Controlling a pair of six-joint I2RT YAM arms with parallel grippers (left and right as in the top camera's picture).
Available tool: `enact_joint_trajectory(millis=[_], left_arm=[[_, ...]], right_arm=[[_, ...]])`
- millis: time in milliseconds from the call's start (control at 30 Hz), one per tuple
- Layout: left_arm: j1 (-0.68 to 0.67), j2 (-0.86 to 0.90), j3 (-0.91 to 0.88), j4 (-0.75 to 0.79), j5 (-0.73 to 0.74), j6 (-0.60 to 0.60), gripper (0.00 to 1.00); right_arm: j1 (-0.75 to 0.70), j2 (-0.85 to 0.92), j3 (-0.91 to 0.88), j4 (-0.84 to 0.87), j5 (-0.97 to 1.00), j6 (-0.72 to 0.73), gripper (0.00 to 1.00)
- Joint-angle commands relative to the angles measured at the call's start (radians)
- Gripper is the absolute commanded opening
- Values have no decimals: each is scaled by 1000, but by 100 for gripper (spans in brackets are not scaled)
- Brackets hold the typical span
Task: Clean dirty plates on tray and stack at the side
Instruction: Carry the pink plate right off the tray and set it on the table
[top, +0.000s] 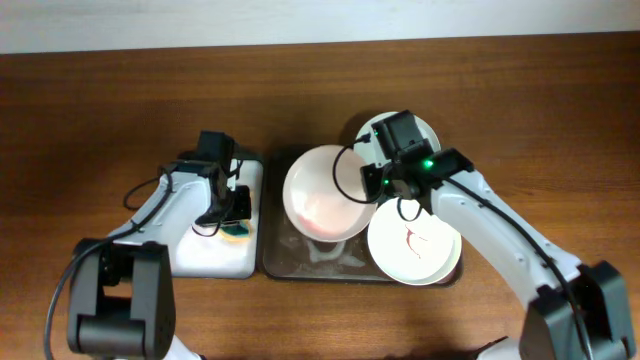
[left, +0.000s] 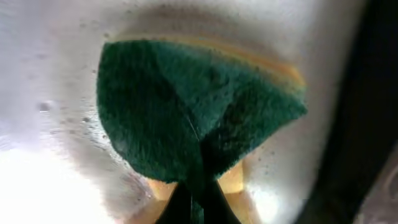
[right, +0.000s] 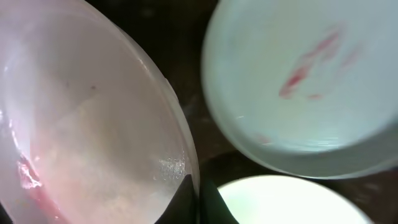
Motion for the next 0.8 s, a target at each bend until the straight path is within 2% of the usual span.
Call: enact_joint_trajectory(millis=[0,33,100,133,167,200,367,467,500,767], left_arm=[[4,42,5,6,2,46,0],[4,42,5,10,3,45,1],[4,42,5,11,3,45,19],[4,42,5,10,3,45,55],[4,42,5,11,3,45,70],[4,42,5,11,3,45,75],[4,42,5,11,3,45,82],[4,42,5,11,3,45,82],[4,42,5,11,3,45,87],[4,42,5,11,3,45,89]], right_arm=[[58,-54,16,-6,232,-34,4],[101,-64,16,-6,333,-34,4],[177,-67,16,-6,499,-32,4],[218,-67,16,-3,575,-25,4],[248,-67,16,3,626,-24,4],[284,-67,16,13,687,-24,4],[428,-67,16,39,971,-5,4],[457,-67,16,56,1003,-2,4],[457,-67,16,58,1002,-2,4],[457,-67,16,59,1003,-3,4]])
